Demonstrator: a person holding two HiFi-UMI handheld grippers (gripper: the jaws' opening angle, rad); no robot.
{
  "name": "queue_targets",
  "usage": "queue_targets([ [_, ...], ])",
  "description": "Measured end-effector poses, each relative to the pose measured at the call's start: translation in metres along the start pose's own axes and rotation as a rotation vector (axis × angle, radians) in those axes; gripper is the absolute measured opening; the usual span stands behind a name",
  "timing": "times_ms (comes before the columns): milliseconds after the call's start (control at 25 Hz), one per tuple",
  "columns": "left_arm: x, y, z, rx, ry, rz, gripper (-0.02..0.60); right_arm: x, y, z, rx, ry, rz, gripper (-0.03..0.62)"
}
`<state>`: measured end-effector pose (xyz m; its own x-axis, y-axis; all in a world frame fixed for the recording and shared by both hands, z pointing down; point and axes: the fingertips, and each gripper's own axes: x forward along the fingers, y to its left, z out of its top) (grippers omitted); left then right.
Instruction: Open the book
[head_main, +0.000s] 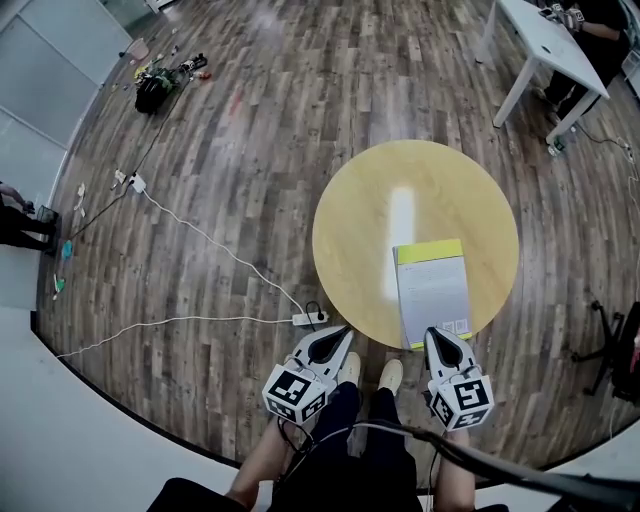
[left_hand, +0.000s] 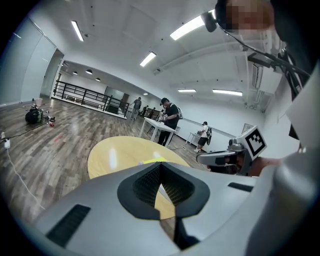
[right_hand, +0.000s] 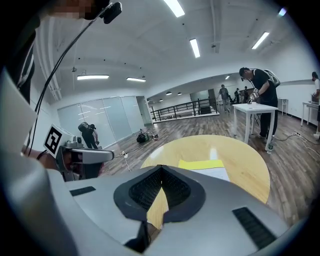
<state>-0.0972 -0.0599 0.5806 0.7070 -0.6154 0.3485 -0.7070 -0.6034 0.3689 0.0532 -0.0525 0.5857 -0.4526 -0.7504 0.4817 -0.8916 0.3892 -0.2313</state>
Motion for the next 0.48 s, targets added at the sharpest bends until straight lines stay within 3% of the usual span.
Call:
queue_targets([
  [480,-0.004,-0.007,0.0,-0.011,-0.011,-0.006,-0.005,0.04,-0.014,-0.033,0.014,0.121,-0.013,0.003],
])
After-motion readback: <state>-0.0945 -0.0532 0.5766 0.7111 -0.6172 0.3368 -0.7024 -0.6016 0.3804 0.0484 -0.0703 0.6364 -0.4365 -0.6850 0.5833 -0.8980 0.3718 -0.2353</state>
